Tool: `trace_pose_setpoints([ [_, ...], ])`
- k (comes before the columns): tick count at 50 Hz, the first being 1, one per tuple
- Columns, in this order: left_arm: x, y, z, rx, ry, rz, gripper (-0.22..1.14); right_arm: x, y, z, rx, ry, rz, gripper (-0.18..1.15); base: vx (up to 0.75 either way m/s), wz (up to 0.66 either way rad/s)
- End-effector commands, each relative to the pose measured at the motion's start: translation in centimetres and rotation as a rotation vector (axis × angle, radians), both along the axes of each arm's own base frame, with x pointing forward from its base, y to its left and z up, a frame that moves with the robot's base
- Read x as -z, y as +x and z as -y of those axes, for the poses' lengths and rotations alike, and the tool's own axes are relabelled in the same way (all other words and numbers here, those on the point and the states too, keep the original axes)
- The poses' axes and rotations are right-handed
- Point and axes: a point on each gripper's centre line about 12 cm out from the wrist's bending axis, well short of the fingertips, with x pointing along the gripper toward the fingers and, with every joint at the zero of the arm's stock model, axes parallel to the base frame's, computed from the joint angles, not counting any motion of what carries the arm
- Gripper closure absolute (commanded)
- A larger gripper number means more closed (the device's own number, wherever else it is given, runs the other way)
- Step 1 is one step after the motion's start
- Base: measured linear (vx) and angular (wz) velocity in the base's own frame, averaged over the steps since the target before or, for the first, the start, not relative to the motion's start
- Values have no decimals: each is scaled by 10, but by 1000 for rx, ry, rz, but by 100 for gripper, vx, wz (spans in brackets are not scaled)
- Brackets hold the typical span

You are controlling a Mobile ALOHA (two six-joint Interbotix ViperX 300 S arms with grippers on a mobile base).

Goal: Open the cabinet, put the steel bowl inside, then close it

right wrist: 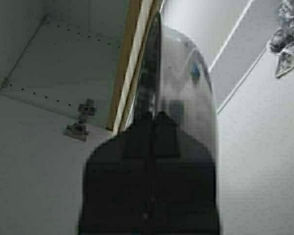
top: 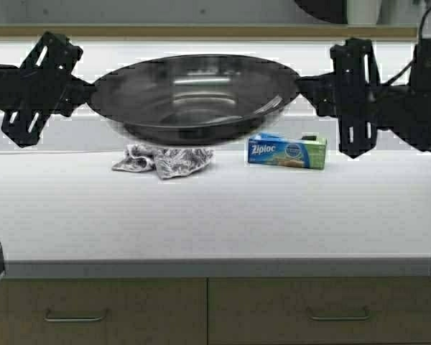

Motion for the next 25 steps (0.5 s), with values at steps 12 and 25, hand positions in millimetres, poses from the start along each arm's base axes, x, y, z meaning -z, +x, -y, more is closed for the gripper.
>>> trace_pose_setpoints([
  [12,-43,-8,11,41,-89,70,89,-48,2,-15,-44,10,54,90,0,0],
  [25,-73,-9,15,34,-91,87,89,-71,3,-17,-49,10,51,90,0,0],
])
